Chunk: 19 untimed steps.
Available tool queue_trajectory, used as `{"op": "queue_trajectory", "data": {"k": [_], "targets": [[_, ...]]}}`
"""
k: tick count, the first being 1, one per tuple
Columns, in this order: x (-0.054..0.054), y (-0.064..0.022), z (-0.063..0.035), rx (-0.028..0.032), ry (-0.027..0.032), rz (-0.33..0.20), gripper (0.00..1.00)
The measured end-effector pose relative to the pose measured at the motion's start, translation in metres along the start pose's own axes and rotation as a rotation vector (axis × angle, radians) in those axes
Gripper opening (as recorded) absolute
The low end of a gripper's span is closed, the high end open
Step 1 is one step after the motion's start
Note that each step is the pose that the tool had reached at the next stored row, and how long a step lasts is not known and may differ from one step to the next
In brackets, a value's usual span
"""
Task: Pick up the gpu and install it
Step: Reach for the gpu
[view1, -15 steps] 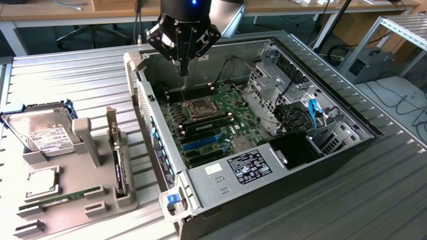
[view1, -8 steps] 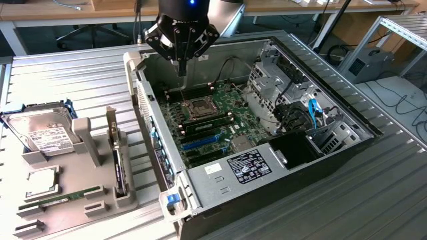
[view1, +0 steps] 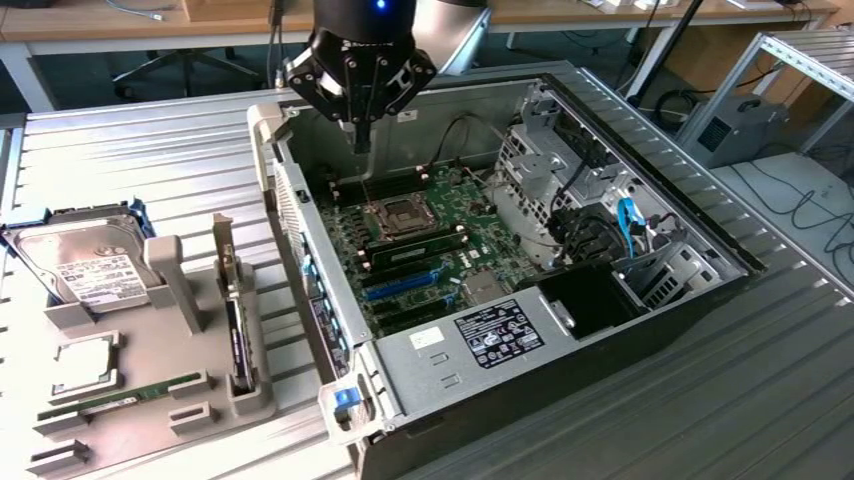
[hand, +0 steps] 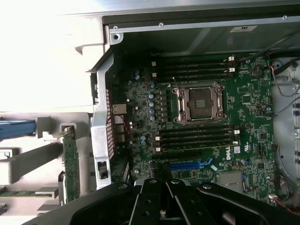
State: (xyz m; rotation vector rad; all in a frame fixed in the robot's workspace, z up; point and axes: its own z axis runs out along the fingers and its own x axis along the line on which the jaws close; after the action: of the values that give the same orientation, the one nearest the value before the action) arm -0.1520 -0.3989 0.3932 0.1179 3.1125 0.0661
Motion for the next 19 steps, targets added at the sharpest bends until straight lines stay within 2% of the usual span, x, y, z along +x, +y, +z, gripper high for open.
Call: {"op": "queue_trajectory", "data": {"k": [19], "targets": [[0.0079,-0.0006,-0.0001,0.0006,0.0000,0.000,0.11]]}}
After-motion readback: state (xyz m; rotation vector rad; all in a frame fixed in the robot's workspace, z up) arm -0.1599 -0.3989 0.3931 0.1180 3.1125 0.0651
